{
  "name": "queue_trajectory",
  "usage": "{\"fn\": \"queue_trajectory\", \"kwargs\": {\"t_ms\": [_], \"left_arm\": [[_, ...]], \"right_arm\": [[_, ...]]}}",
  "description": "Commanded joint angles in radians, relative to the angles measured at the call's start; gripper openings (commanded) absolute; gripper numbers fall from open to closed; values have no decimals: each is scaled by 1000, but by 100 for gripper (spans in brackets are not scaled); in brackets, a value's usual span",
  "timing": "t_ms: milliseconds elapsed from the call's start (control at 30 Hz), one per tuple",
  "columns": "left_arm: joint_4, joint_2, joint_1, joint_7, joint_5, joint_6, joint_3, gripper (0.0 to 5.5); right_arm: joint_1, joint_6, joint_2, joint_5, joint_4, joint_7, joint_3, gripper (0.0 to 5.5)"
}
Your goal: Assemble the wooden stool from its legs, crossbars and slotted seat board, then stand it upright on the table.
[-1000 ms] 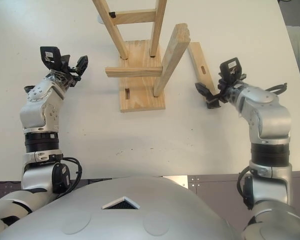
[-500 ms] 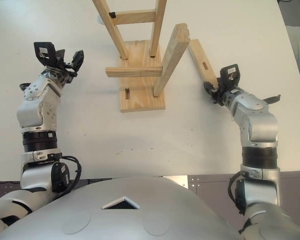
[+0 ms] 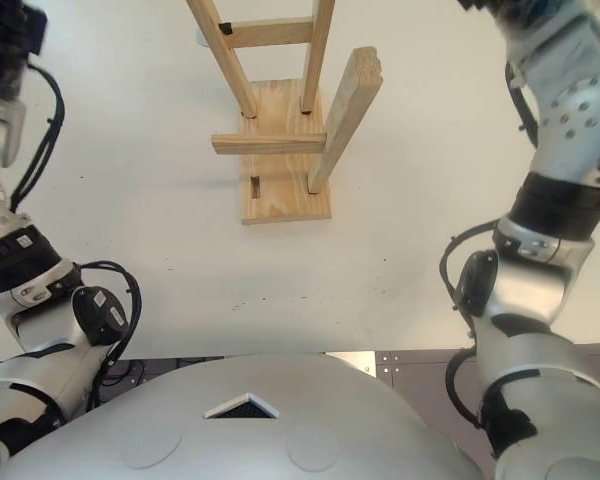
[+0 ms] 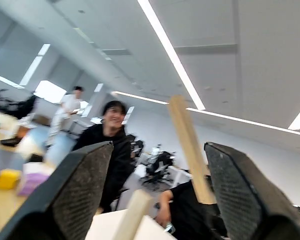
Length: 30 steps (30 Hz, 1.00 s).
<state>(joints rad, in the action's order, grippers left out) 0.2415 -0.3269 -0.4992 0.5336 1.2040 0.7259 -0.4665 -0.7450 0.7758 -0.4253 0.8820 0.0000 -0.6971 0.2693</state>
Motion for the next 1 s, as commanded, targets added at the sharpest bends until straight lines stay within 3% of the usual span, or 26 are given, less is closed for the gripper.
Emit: {"fn": "queue_trajectory", "kwargs": {"t_ms": [33, 300, 700, 1000], "left_arm": [[46, 29, -100, -30, 125, 24, 67, 335], [25, 37, -83, -17, 196, 3, 90, 335], [5, 42, -99, -34, 289, -20, 96, 335], [-7, 37, -80, -52, 323, -20, 102, 210]], "right_arm": [[-76, 132, 46, 181, -28, -57, -10, 202], [-17, 252, 2, 288, -94, -152, -60, 202], [35, 255, -11, 238, -123, -238, -138, 202], [53, 229, -24, 178, -129, -266, -160, 202]]}}
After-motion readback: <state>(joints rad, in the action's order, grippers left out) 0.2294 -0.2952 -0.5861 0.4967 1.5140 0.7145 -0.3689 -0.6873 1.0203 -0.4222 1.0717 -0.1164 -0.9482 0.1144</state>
